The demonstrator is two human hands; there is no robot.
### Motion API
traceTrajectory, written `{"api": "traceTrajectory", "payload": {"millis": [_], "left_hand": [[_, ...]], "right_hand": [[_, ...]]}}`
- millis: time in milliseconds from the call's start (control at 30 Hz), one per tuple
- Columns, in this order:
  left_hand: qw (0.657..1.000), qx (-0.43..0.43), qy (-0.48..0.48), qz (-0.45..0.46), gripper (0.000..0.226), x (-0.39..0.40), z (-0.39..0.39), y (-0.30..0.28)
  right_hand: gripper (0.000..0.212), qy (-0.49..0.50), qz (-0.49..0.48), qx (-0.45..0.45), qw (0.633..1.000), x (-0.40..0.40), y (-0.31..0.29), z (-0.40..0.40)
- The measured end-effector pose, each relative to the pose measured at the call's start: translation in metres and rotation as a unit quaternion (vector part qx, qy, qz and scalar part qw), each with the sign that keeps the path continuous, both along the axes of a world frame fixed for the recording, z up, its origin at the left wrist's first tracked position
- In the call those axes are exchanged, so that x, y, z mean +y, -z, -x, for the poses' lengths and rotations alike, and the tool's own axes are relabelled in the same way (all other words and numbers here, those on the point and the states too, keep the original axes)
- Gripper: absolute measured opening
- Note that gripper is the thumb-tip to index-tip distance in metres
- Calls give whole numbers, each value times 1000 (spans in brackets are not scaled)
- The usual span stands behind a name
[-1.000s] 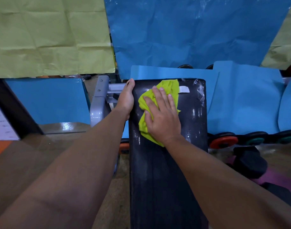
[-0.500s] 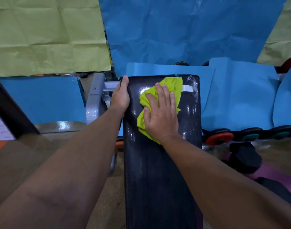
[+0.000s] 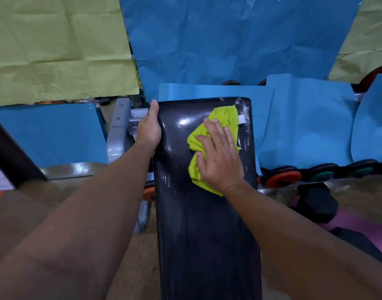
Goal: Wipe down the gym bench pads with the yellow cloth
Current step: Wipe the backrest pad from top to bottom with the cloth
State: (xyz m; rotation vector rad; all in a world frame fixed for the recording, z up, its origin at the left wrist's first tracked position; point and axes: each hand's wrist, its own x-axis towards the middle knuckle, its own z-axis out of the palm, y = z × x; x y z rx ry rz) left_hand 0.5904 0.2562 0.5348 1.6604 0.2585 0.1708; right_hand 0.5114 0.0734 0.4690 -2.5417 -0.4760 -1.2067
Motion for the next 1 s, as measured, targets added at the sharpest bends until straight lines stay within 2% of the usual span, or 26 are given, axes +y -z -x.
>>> {"api": "traceTrajectory", "payload": {"millis": [133, 300, 467, 633, 667, 800, 900, 1000], "left_hand": [[1000, -6, -2, -1, 94, -2, 5, 0], [1000, -8, -1, -2, 94, -3, 5, -4], [1000, -7, -17, -10, 85, -4, 7, -1], [998, -27, -18, -46, 82, -8, 13, 0], [998, -30, -14, -47, 79, -9, 18, 3], [999, -35, 4, -30, 41, -6, 32, 21], [999, -42, 1, -21, 42, -9, 35, 20], [998, -45, -12, -35, 33, -10, 34, 17]], "right_hand": [[36, 41, -61, 0, 997, 10, -14, -11], [35, -3, -12, 4, 1000, 5, -2, -1], [37, 54, -75, -13, 996, -11, -10, -11], [40, 50, -52, -8, 997, -8, -6, -7], [41, 45, -45, -5, 998, -11, -3, -4], [41, 59, -52, -9, 997, -17, -3, -7], [40, 82, -63, -12, 995, -8, -5, -6], [43, 51, -29, -3, 998, -11, 6, 3]]}}
